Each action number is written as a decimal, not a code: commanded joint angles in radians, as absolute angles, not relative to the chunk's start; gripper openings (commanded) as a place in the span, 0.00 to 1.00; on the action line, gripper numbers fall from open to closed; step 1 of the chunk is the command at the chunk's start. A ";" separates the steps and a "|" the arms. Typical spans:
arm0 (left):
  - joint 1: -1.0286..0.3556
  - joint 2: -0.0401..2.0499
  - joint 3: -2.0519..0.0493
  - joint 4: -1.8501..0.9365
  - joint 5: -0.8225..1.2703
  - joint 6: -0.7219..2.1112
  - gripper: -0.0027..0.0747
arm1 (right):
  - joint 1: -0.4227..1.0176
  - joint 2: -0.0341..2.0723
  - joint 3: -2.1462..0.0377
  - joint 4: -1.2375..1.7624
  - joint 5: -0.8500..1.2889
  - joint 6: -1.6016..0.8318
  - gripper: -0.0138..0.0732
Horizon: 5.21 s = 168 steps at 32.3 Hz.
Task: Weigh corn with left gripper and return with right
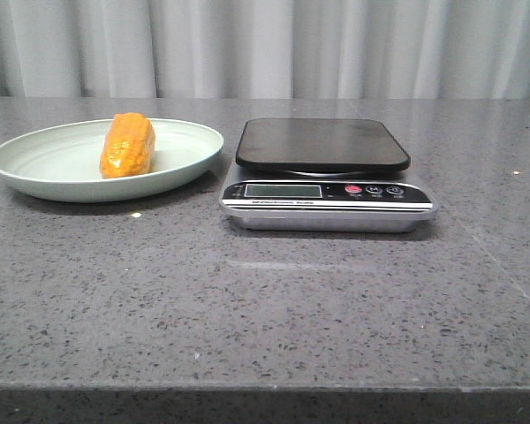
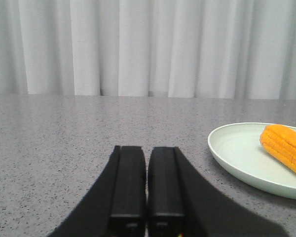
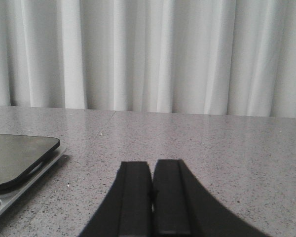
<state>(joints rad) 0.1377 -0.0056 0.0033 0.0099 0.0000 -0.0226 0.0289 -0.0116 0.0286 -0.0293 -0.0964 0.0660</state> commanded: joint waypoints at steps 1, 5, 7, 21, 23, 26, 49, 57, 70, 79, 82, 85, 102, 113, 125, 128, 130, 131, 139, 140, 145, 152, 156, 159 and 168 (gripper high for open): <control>0.139 -0.025 0.010 0.000 -0.081 -0.021 0.20 | 0.024 -0.028 0.020 -0.028 -0.182 0.061 0.33; 0.139 -0.025 0.010 0.000 -0.193 -0.021 0.20 | 0.024 -0.028 0.020 -0.028 -0.182 0.061 0.33; 0.139 -0.025 0.004 -0.019 -0.306 -0.042 0.20 | 0.024 -0.028 0.020 -0.028 -0.182 0.061 0.33; 0.128 0.183 -0.477 0.027 0.198 -0.101 0.20 | 0.024 -0.028 0.020 -0.028 -0.182 0.061 0.33; 0.090 0.241 -0.547 0.022 0.299 -0.101 0.20 | 0.024 -0.028 0.020 -0.028 -0.182 0.061 0.33; 0.043 0.307 -0.592 0.000 0.378 -0.101 0.20 | 0.024 -0.028 0.020 -0.028 -0.182 0.061 0.33; -0.010 0.531 -0.662 -0.028 0.471 -0.101 0.57 | 0.024 -0.028 0.020 -0.028 -0.182 0.061 0.33; -0.064 0.675 -0.767 -0.055 0.492 -0.101 0.81 | 0.024 -0.028 0.020 -0.028 -0.182 0.061 0.33; -0.247 1.162 -1.087 -0.054 0.644 -0.114 0.80 | 0.024 -0.028 0.020 -0.028 -0.182 0.061 0.33; -0.317 1.467 -1.347 0.009 0.795 -0.243 0.67 | 0.024 -0.028 0.020 -0.028 -0.182 0.061 0.33; -0.330 1.524 -1.393 0.009 0.818 -0.273 0.67 | 0.024 -0.028 0.020 -0.028 -0.182 0.061 0.33; -0.332 1.569 -1.419 0.009 0.832 -0.310 0.68 | 0.024 -0.028 0.020 -0.028 -0.182 0.061 0.33; -0.332 1.711 -1.433 0.017 0.853 -0.375 0.70 | 0.024 -0.028 0.020 -0.028 -0.182 0.061 0.33; -0.332 1.735 -1.455 0.017 0.859 -0.393 0.47 | 0.024 -0.028 0.020 -0.028 -0.182 0.061 0.33; -0.430 1.735 -1.689 0.017 0.905 -0.390 0.25 | 0.024 -0.028 0.020 -0.028 -0.182 0.061 0.33; -0.494 1.736 -1.718 0.039 0.862 -0.390 0.25 | 0.024 -0.028 0.020 -0.028 -0.182 0.061 0.33; -0.534 1.744 -1.729 0.053 0.838 -0.390 0.25 | 0.024 -0.028 0.020 -0.028 -0.182 0.061 0.33; -0.550 1.752 -1.739 0.054 0.836 -0.390 0.25 | 0.024 -0.028 0.020 -0.028 -0.182 0.061 0.33; -0.619 1.841 -1.804 0.042 0.889 -0.392 0.26 | 0.024 -0.028 0.020 -0.028 -0.182 0.061 0.33; -0.623 1.853 -1.814 0.042 0.893 -0.392 0.26 | 0.024 -0.028 0.020 -0.028 -0.182 0.061 0.33; -0.641 1.885 -1.821 0.030 0.889 -0.396 0.38 | 0.024 -0.028 0.020 -0.028 -0.182 0.061 0.33; -0.641 1.906 -1.821 0.022 0.924 -0.400 0.59 | 0.024 -0.028 0.020 -0.028 -0.182 0.061 0.33; -0.641 1.906 -1.827 0.022 0.920 -0.400 0.69 | 0.024 -0.028 0.020 -0.028 -0.182 0.061 0.33; -0.641 1.906 -1.845 0.022 0.915 -0.400 0.75 | 0.024 -0.028 0.020 -0.028 -0.182 0.061 0.33; -0.639 1.906 -1.973 0.042 0.948 -0.400 0.77 | 0.024 -0.028 0.020 -0.028 -0.182 0.061 0.33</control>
<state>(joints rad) -0.6345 1.9617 -1.8946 0.0323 0.9702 -0.3901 0.0289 -0.0116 0.0286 -0.0293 -0.0964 0.0660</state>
